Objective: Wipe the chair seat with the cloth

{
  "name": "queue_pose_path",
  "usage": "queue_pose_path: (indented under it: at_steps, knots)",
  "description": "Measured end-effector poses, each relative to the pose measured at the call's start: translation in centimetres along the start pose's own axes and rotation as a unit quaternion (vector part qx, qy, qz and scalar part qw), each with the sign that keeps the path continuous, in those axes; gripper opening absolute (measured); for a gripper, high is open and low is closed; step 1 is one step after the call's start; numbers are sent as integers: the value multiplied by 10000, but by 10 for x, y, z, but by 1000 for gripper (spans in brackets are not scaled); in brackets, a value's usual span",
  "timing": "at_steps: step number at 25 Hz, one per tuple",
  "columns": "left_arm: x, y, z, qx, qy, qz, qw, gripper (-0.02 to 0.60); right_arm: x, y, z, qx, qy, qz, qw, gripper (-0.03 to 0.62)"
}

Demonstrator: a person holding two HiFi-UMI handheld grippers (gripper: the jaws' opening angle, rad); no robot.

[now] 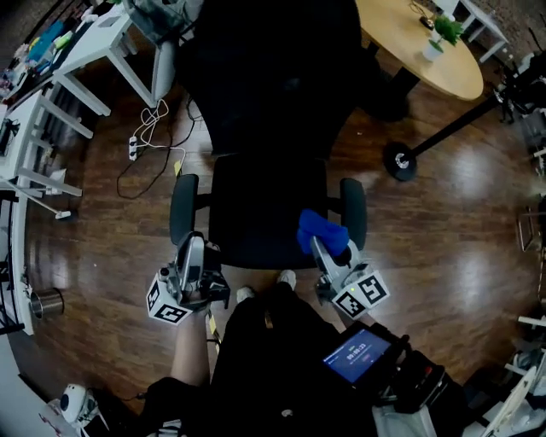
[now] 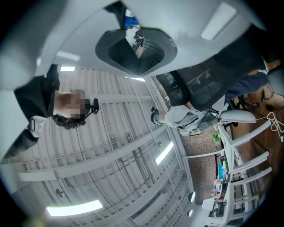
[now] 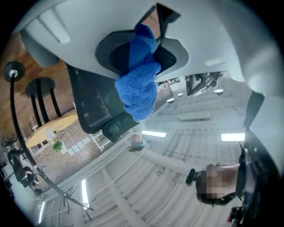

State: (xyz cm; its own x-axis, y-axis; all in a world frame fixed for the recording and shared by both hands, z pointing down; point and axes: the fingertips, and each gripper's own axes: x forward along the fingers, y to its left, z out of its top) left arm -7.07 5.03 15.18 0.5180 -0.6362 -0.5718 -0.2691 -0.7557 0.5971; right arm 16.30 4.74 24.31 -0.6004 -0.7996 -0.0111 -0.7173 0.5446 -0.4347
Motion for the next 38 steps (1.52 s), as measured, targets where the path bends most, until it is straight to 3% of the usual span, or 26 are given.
queue_pose_path:
  at_steps: [3, 7, 14, 18, 29, 38]
  knots:
    - [5, -30, 26, -80, -61, -97, 9999, -6, 0, 44, 63, -60, -432, 382, 9983, 95]
    - [-16, -80, 53, -44, -118, -291, 9995, -6, -34, 98, 106, -133, -937, 489, 9943, 95]
    - [-84, -135, 80, -177, -164, -487, 9985, -6, -95, 169, 97, -315, -1281, 148, 9911, 95]
    - [-105, -161, 78, -266, -122, -588, 9978, -6, -124, 202, 86, -252, -1337, 225, 9905, 95]
    - [-71, -197, 28, -255, -77, -805, 9964, -6, -155, 198, 90, 144, -1464, 554, 9876, 95]
    - [-60, -216, 17, -257, -59, -914, 9955, -6, -161, 201, 93, 159, -1501, 604, 9867, 94]
